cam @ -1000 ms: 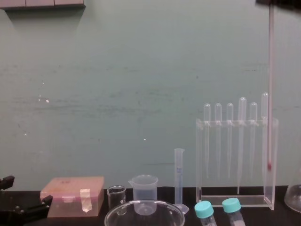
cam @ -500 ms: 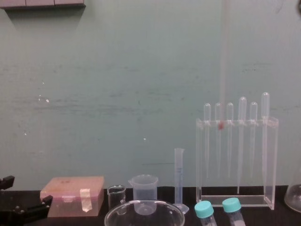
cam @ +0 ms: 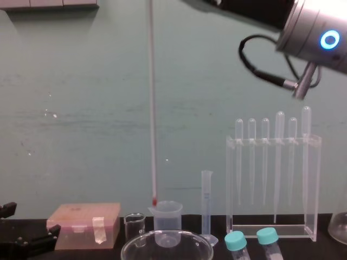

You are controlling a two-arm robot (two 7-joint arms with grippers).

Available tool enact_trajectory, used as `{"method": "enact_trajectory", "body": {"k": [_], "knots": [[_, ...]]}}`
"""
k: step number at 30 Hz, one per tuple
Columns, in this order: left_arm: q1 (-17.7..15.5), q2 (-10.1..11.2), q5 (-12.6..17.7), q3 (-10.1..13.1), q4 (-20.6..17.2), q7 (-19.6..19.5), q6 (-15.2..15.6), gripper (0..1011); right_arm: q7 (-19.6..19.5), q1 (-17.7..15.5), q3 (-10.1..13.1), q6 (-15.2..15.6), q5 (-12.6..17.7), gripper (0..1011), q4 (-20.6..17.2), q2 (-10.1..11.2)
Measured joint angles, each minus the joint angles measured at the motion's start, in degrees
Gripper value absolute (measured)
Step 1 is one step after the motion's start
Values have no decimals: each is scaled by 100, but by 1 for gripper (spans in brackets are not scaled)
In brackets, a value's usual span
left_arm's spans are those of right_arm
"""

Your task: Hold the thermometer with one hand and immerse one end into the beaker, then reinsert it into the test tube rack.

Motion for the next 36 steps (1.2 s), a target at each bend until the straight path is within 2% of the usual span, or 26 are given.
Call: {"method": "enact_trajectory", "body": {"k": [3, 5, 7, 13, 17, 27, 36], "knots": [[0, 0, 0, 0, 0, 0, 0, 1008, 93, -59, -182, -136, -60, 56, 175, -74], [0, 0, 0, 0, 0, 0, 0, 1008, 100, -70, -204, -167, -82, 56, 209, -87], [0, 0, 0, 0, 0, 0, 0, 1008, 132, -135, -291, -380, -221, 57, 385, -154], [0, 0, 0, 0, 0, 0, 0, 1008, 212, -260, -368, -695, -428, 57, 742, -287], [0, 0, 0, 0, 0, 0, 0, 1008, 248, -341, -394, -794, -540, 56, 910, -337], [0, 0, 0, 0, 0, 0, 0, 1008, 261, -513, -410, -880, -787, 57, 1204, -411], [0, 0, 0, 0, 0, 0, 0, 1008, 257, -624, -367, -839, -874, 57, 1297, -436]]}}
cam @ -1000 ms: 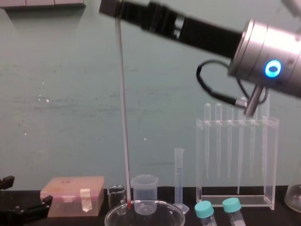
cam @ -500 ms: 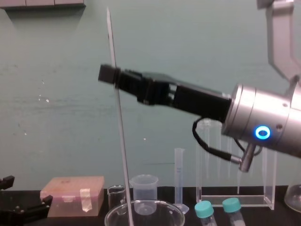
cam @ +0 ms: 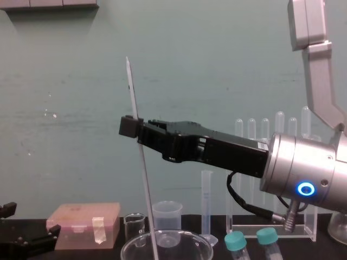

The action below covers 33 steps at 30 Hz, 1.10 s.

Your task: Hold the thermometer with one hand and immerse one end into the beaker, then reinsert it into the test tube rack.

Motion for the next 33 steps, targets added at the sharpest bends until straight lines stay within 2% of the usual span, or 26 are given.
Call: {"method": "enact_trajectory", "body": {"k": [33], "knots": [[0, 0, 0, 0, 0, 0, 0, 1008, -58, -241, 193, 109, -7, 57, -184, 64]]}}
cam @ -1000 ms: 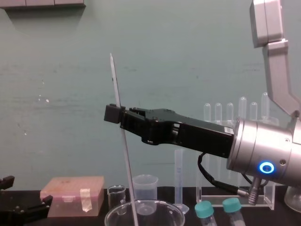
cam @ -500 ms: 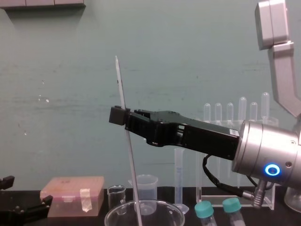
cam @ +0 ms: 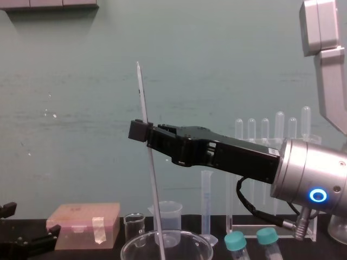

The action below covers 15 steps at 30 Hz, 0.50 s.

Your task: Hold the thermometer with one hand and immerse one end into the beaker, then reinsert it into the test tube rack.

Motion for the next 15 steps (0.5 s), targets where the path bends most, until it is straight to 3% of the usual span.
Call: {"method": "enact_trajectory", "body": {"k": [15], "knots": [[0, 0, 0, 0, 0, 0, 0, 1008, -19, -34, 2, 34, -1, 56, -50, 11]]}}
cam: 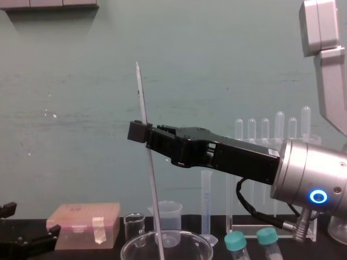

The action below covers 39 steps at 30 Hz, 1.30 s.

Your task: Hold the thermometer with one hand and immerse one end into the beaker, then reinsert it into the test tube rack.

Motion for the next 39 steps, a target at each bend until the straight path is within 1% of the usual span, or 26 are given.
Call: {"method": "enact_trajectory", "body": {"k": [39], "knots": [[1, 0, 0, 0, 0, 0, 0, 1008, -88, -102, 2, 0, -44, 56, -150, 64]]}}
